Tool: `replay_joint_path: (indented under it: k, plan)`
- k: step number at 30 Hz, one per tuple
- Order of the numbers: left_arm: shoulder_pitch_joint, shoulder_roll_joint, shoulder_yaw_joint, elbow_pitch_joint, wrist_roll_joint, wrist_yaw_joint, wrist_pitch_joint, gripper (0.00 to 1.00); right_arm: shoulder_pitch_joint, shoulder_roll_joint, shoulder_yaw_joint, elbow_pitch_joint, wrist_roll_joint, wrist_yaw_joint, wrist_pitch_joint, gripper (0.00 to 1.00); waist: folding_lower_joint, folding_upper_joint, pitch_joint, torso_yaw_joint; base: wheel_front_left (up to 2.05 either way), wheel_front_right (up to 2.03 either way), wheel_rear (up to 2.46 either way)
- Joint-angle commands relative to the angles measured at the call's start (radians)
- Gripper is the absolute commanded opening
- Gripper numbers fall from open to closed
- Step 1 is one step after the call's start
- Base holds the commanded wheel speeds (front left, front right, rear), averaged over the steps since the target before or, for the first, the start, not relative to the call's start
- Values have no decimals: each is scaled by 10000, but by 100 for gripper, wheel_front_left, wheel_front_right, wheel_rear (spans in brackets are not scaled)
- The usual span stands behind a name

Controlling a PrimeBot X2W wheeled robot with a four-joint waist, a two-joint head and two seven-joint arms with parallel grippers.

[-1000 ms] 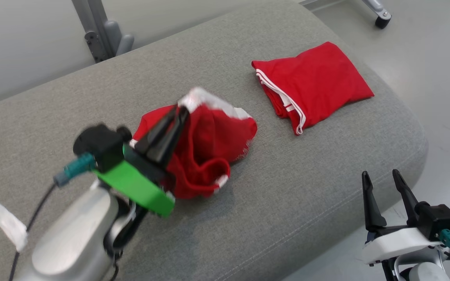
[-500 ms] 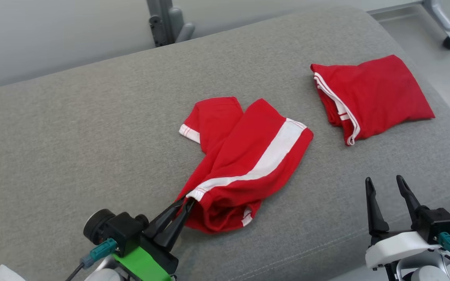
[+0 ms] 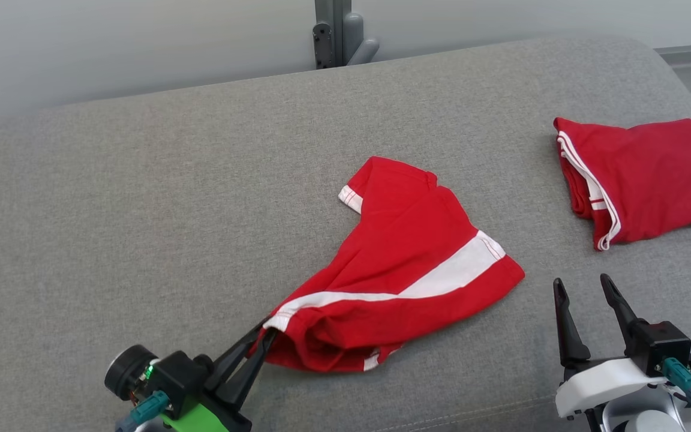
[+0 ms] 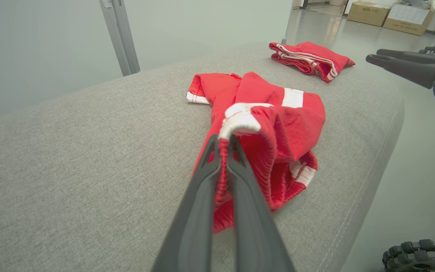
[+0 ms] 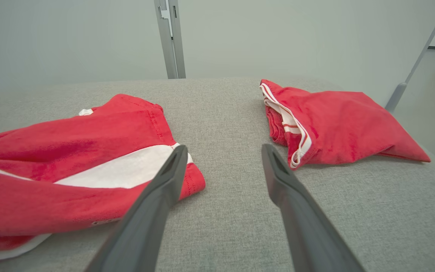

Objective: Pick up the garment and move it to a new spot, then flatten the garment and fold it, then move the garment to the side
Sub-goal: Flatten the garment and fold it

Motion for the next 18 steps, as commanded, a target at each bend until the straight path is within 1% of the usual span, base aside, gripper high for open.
replay_joint_path:
  k: [1, 2, 5, 9, 11, 13, 18]
  plan:
    - [200, 89, -92, -18, 119, 15, -26, 67, 58, -16, -2, 28, -44, -18, -30, 100, 0, 77, -47, 116, 0, 0, 0]
    - [291, 81, -117, 13, 135, 15, -27, 100, 65, -16, -1, 38, -45, -18, -30, 100, 0, 77, -49, 143, 0, 0, 0]
    - [493, 68, -145, 127, 151, 14, -26, 100, 102, -18, -13, 61, -37, -18, -30, 100, 0, 77, -75, 207, 0, 0, 0]
    - [982, -73, 450, 181, -70, 14, -28, 100, 172, -18, -46, 86, -30, -18, -30, 100, 0, 77, -170, 248, 0, 0, 0]
    - [1331, -223, 1103, 182, -244, 14, -28, 100, 188, -16, -66, 69, -20, -18, -30, 100, 0, 77, -242, 249, 0, 0, 0]
    - [1714, -510, 1930, 153, -468, 14, -28, 100, 250, -16, -103, 28, 3, -18, -30, 100, 0, 77, -306, 262, 0, 0, 0]
    - [2652, -1429, 3591, 52, -909, 14, -25, 100, 410, -16, -203, -10, 7, -18, -30, 100, 0, 77, -492, 341, 0, 0, 0]
